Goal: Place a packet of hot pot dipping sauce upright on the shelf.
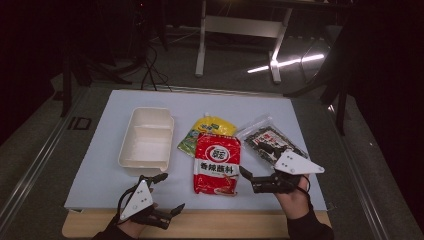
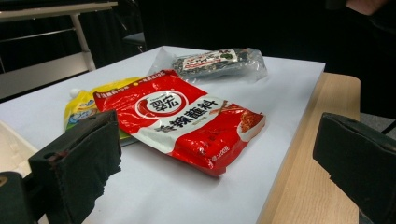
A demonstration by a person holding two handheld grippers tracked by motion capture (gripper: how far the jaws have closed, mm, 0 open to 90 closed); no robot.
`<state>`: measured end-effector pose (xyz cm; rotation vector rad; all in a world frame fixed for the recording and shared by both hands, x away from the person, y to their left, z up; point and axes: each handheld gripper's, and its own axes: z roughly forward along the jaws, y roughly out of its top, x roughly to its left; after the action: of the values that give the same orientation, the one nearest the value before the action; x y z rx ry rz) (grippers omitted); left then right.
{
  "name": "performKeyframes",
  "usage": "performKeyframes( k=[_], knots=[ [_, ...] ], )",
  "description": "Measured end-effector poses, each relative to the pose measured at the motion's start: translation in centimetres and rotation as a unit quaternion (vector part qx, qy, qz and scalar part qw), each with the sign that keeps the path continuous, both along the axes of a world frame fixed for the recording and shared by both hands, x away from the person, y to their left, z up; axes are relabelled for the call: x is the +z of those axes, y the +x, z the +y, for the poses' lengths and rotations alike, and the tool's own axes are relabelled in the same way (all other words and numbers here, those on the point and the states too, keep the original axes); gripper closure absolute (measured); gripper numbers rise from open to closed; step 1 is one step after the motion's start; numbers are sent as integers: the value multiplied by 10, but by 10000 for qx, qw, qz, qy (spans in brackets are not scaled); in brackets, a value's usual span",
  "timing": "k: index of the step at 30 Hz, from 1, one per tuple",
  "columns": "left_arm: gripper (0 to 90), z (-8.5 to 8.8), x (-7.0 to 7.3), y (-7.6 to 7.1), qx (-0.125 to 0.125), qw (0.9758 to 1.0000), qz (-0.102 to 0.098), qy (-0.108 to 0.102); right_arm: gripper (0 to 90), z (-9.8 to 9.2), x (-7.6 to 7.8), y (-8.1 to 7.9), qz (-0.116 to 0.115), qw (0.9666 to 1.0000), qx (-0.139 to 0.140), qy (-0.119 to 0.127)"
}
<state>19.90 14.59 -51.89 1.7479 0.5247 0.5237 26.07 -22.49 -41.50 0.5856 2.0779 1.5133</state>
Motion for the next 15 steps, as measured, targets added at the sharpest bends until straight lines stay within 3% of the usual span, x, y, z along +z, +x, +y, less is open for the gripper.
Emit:
performKeyframes(
  k=[4,12,15],
  knots=[
    [19,0,-1,1,4,10000,32,-11,95,2,6,14,37,9999,-106,86],
    [19,-1,-1,1,-14,10000,32,-7,95,7,10,42,143,9996,-211,-101],
    [19,-1,-1,1,-28,10000,31,25,95,9,8,60,325,9992,-184,-103]
  ],
)
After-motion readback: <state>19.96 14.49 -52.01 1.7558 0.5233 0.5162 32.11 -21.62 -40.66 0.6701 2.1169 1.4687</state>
